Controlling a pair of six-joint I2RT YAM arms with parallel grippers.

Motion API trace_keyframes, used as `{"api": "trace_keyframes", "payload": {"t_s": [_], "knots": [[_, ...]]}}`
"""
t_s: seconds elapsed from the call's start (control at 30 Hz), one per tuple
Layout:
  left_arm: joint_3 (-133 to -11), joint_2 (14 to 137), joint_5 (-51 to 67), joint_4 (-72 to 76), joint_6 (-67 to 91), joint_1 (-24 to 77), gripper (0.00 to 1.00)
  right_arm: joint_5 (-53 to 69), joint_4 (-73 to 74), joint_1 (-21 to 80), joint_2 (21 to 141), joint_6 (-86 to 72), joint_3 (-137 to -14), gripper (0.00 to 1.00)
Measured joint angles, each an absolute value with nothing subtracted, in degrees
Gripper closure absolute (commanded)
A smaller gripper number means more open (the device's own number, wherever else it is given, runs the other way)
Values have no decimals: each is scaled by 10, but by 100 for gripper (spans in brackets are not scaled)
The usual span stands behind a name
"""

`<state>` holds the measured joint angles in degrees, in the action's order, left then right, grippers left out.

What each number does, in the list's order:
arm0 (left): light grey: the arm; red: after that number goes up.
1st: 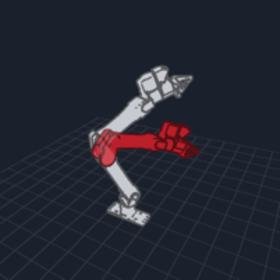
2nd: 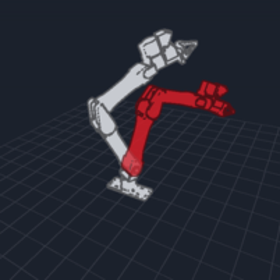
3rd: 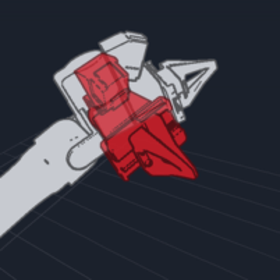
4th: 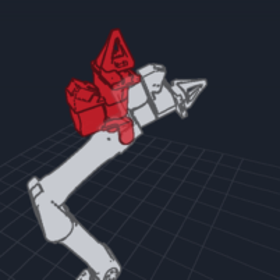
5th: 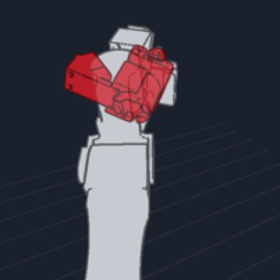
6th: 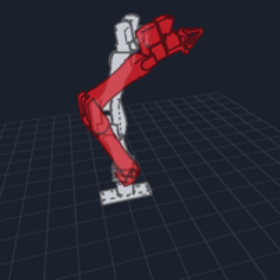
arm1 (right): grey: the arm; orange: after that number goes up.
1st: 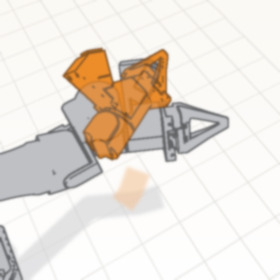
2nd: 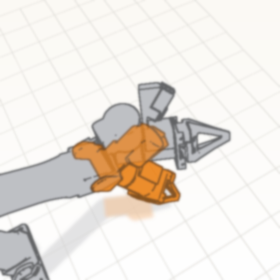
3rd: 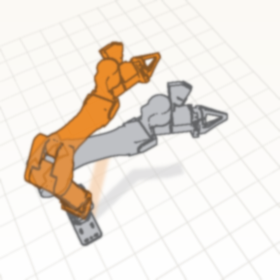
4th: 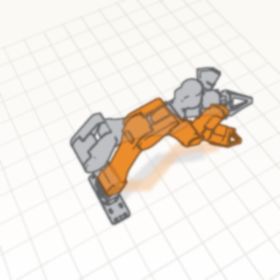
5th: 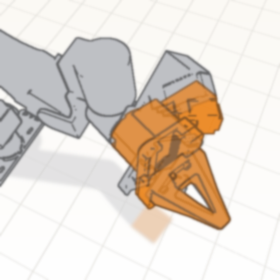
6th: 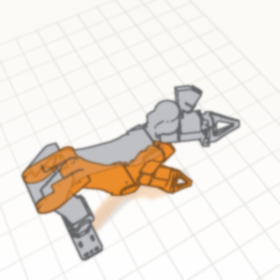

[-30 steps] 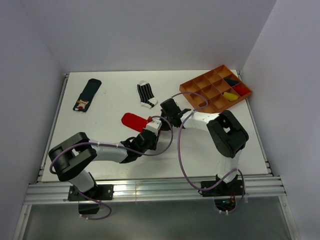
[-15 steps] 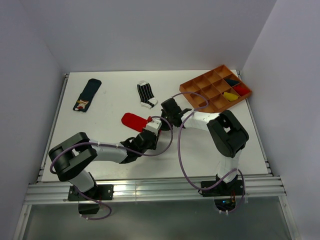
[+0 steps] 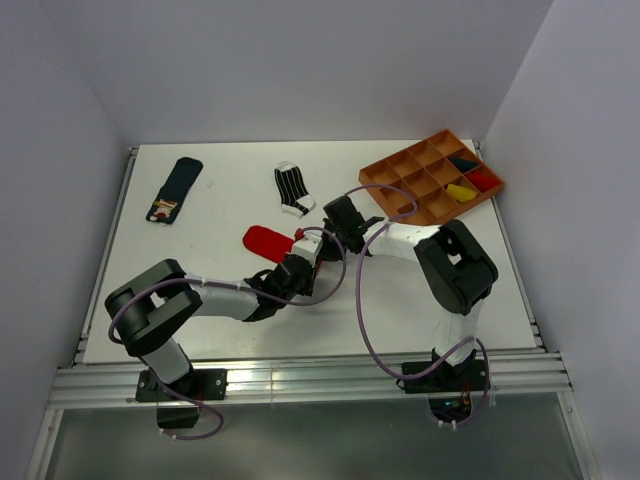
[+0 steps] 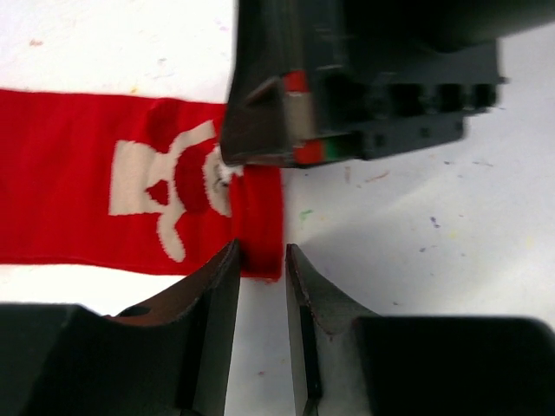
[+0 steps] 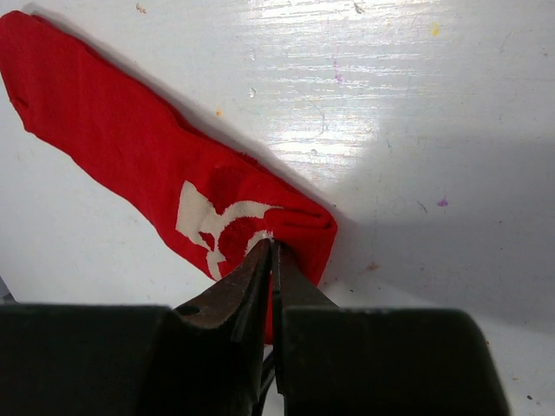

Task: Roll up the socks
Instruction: Roll the sock at the center of the board.

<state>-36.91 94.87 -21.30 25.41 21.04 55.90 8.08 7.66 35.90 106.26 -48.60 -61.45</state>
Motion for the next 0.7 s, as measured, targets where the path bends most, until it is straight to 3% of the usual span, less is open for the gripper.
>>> {"api": "trace_keyframes", "payload": {"t_s": [0.57,0.67,0.7], "knots": [[-404,976,-218,202,222,551,63,93,77,354,1064,-486,-614,90],[-410,981,-220,198,222,551,69,95,76,353,1064,-486,-614,90],[-413,983,-220,197,222,551,76,95,76,353,1064,-486,-614,90]]}}
